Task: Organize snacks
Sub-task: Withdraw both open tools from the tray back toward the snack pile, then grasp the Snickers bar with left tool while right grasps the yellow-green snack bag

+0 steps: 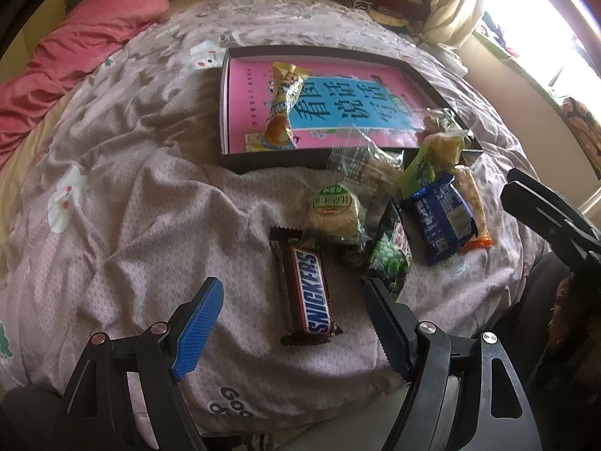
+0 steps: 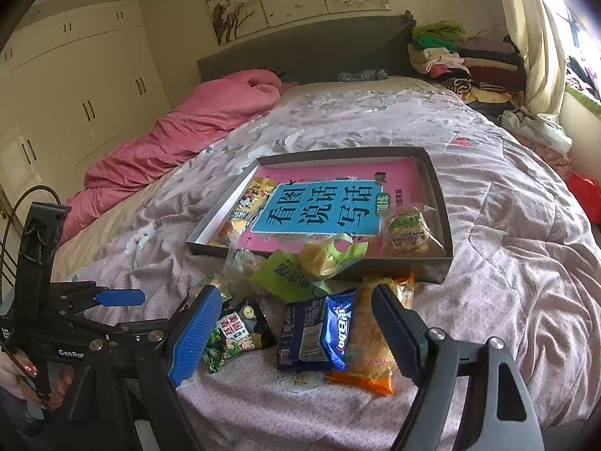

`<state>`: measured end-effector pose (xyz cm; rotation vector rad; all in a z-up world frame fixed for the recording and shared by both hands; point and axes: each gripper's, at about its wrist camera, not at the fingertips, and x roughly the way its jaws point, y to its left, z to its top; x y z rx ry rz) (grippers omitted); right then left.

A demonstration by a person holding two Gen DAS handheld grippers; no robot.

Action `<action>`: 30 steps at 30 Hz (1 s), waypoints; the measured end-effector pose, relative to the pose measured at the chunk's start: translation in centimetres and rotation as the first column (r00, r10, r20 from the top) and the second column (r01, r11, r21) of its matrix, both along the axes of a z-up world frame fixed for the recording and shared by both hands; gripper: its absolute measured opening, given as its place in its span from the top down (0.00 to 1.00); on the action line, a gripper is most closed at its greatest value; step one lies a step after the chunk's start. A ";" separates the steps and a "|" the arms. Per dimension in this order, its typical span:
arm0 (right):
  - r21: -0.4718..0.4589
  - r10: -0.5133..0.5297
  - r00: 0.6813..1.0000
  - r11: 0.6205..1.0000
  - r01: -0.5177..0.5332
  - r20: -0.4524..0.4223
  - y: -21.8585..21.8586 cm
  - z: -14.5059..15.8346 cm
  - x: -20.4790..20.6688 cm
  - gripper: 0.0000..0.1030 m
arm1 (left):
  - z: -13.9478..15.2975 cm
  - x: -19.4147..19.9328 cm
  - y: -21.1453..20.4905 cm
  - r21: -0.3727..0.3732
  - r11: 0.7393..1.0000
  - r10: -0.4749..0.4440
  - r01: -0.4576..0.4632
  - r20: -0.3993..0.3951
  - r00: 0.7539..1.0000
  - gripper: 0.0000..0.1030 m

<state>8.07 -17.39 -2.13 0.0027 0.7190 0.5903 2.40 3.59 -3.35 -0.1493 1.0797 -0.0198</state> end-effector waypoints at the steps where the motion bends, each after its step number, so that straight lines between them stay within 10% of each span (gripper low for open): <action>1: 0.002 0.002 1.000 1.000 -0.002 -0.004 0.0 0.0 0.0 0.21 | -0.1 0.0 0.0 -0.001 1.000 -0.001 0.001 -0.005 1.000 0.24; 30: 0.064 -0.062 0.988 0.995 0.072 -0.140 0.6 -2.7 4.5 0.20 | -2.8 1.4 -0.2 -0.002 1.000 -0.008 0.008 -0.022 1.000 0.28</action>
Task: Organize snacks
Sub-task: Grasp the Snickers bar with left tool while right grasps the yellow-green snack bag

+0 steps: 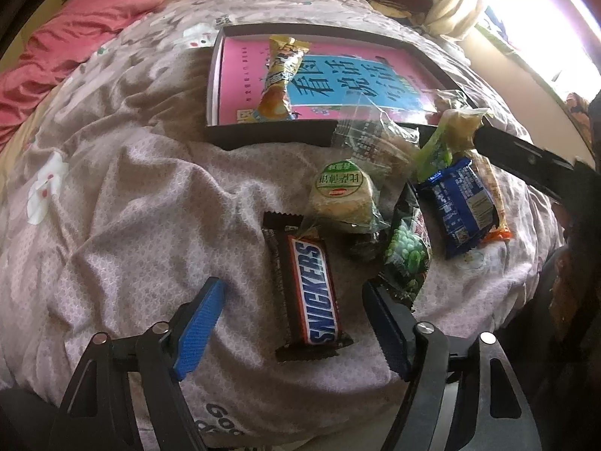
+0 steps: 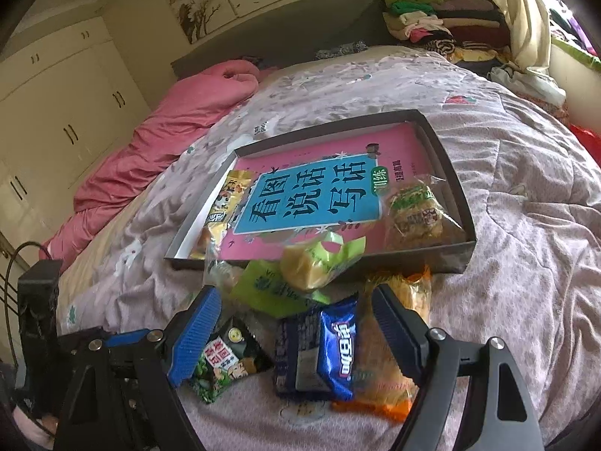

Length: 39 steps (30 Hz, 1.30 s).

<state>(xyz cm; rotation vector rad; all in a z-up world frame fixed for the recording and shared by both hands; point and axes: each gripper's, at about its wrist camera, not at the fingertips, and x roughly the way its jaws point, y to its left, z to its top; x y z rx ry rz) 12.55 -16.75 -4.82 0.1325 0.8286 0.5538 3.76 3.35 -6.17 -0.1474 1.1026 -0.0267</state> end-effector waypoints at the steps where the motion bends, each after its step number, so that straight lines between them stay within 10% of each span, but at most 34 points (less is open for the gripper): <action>1: 0.005 -0.005 1.000 1.000 0.005 -0.008 0.0 -0.1 0.2 0.20 | 0.0 0.0 -0.1 -0.001 1.000 -0.002 0.002 0.001 1.000 0.30; 29: 0.210 -0.039 0.982 0.975 0.078 -0.186 0.4 -2.4 3.8 0.48 | -0.8 0.5 -0.4 -0.002 1.000 -0.017 0.017 0.010 1.000 0.41; 39: 0.199 -0.008 0.991 0.979 0.034 -0.130 0.4 -1.5 3.1 0.63 | -0.8 0.7 0.1 -0.011 1.000 -0.013 0.013 0.011 1.000 0.69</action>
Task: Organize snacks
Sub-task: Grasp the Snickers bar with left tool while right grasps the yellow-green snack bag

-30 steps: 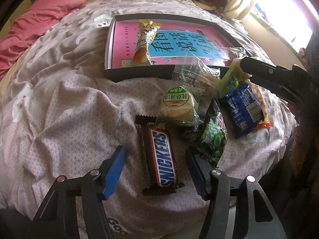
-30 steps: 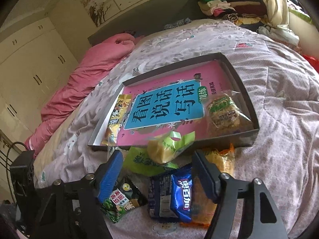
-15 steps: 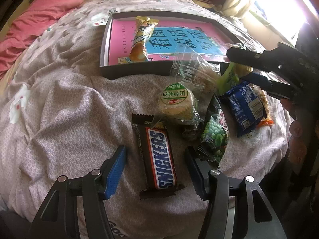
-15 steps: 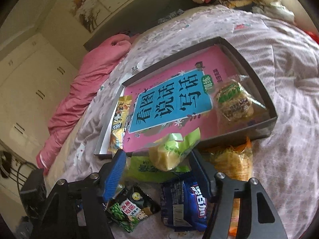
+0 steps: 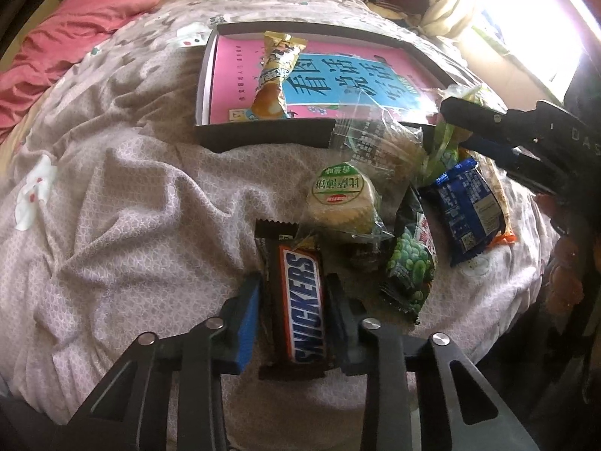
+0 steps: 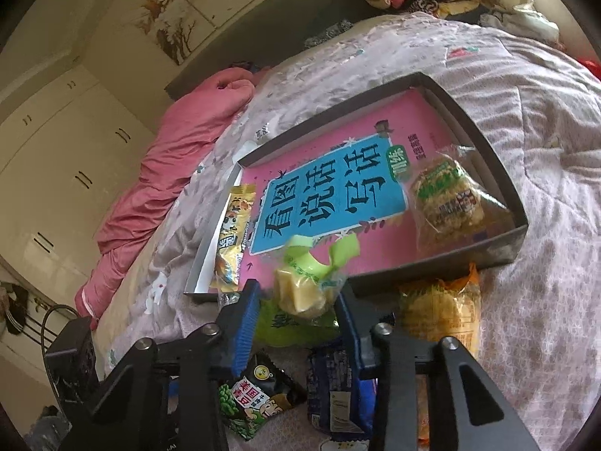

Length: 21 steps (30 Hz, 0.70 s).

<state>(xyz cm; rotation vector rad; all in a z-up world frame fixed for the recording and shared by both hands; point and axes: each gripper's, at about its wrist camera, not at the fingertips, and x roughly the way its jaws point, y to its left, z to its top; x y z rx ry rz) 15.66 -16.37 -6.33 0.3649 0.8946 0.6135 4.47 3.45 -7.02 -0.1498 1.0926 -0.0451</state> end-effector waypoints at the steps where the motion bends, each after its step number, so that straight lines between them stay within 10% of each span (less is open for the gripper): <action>1: -0.005 0.007 1.000 1.000 -0.007 0.014 0.1 0.2 -0.2 0.63 | 0.0 0.0 0.0 -0.002 1.000 0.000 0.000 0.000 1.000 0.70; 21: -0.074 0.105 0.975 0.993 -0.092 0.194 0.6 3.3 -3.0 0.63 | 2.9 -1.7 1.6 -0.081 0.996 0.033 -0.029 0.039 0.999 0.72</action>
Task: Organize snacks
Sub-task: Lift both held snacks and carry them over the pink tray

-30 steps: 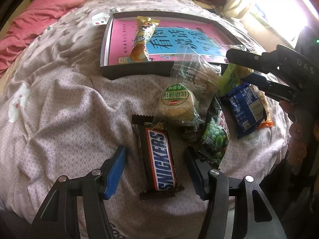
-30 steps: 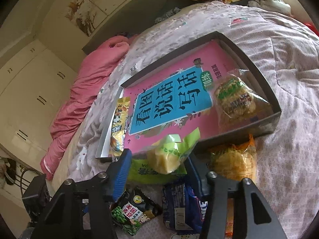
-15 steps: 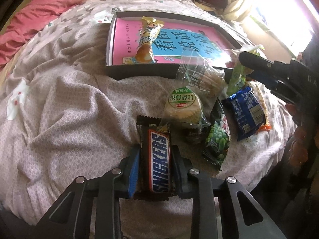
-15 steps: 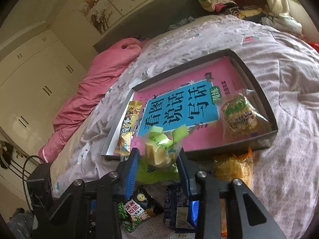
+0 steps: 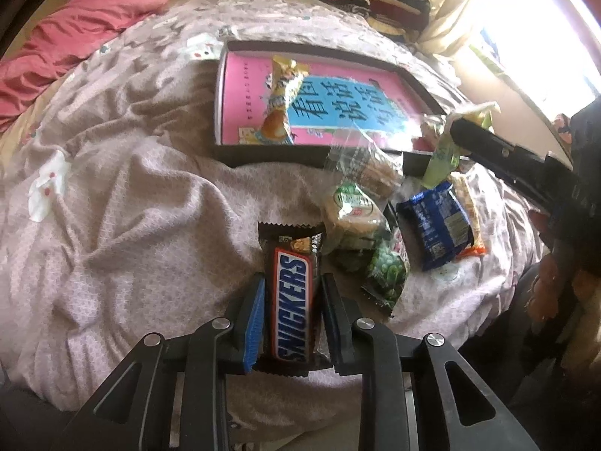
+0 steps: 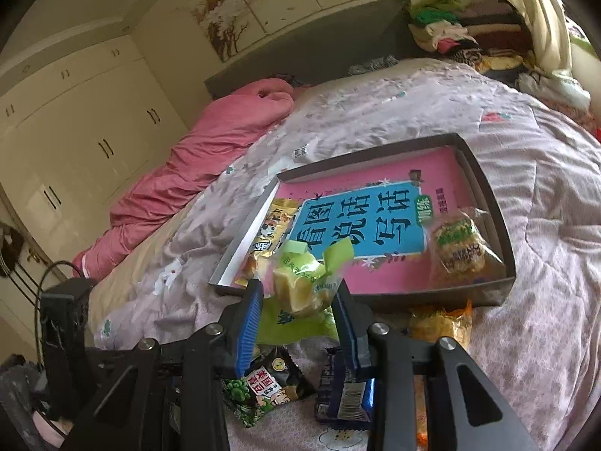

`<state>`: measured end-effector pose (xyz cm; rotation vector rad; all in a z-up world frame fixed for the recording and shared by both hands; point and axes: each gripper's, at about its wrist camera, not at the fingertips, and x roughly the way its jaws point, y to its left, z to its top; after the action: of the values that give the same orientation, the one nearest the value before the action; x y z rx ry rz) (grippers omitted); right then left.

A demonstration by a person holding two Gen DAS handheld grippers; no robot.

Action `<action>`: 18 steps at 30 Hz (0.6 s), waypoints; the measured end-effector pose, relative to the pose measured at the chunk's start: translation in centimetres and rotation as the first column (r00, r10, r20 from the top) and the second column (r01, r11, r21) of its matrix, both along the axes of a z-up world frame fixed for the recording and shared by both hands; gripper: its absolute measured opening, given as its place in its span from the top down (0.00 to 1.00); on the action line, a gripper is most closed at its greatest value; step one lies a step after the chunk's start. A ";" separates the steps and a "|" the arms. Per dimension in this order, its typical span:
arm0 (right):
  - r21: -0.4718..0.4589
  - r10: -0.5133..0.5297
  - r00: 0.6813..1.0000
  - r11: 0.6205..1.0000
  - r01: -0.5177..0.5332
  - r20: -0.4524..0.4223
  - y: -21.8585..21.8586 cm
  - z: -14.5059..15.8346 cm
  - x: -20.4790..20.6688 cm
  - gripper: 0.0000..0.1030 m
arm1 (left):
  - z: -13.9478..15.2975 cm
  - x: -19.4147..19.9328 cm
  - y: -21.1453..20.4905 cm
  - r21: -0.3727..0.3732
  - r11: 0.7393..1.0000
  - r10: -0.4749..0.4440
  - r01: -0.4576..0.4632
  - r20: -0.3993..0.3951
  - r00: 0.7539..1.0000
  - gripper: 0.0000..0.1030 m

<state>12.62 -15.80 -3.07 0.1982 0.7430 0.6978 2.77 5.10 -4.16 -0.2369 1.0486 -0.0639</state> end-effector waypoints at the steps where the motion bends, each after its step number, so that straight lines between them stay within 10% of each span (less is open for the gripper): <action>1: 0.000 0.004 1.000 1.000 -0.004 0.006 0.1 0.1 -0.1 0.63 | 0.3 -0.1 0.1 0.003 1.000 0.006 -0.006 0.005 1.000 0.72; 18: 0.029 -0.015 0.996 0.999 0.012 0.085 -1.0 2.2 -0.5 0.63 | 3.3 0.1 2.1 -0.018 0.997 0.082 -0.081 0.093 0.992 0.72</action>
<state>12.12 -16.78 -0.91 0.1986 0.6502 0.7000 2.88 7.24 -0.84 -0.2867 0.9441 -0.0083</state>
